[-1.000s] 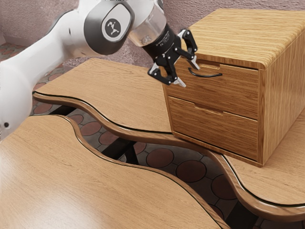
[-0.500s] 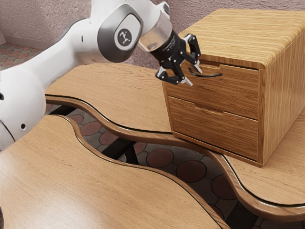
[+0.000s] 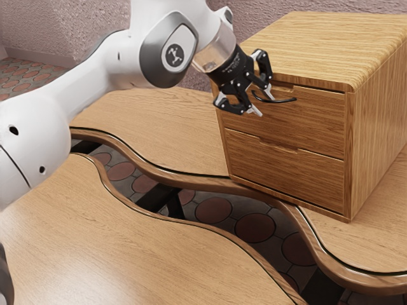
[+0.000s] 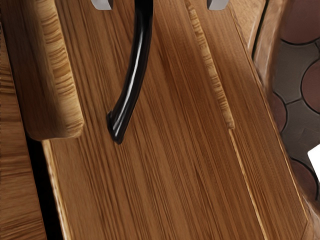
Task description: Pull the drawer handle with one arm to open the drawer
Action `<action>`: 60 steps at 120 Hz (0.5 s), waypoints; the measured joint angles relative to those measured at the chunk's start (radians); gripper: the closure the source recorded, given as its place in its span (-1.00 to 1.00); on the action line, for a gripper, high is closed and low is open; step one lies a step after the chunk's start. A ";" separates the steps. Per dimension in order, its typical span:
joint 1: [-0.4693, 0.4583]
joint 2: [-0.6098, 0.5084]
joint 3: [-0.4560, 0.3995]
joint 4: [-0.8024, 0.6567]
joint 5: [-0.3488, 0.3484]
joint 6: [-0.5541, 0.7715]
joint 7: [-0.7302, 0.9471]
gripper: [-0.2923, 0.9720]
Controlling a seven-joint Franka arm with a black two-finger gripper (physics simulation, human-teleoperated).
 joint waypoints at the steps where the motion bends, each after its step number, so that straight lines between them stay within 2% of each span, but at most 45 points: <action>1: 0.000 0.000 0.000 0.000 0.000 0.000 0.000 0.27; 60: -0.003 -0.015 0.001 -0.016 -0.004 0.005 0.017 0.48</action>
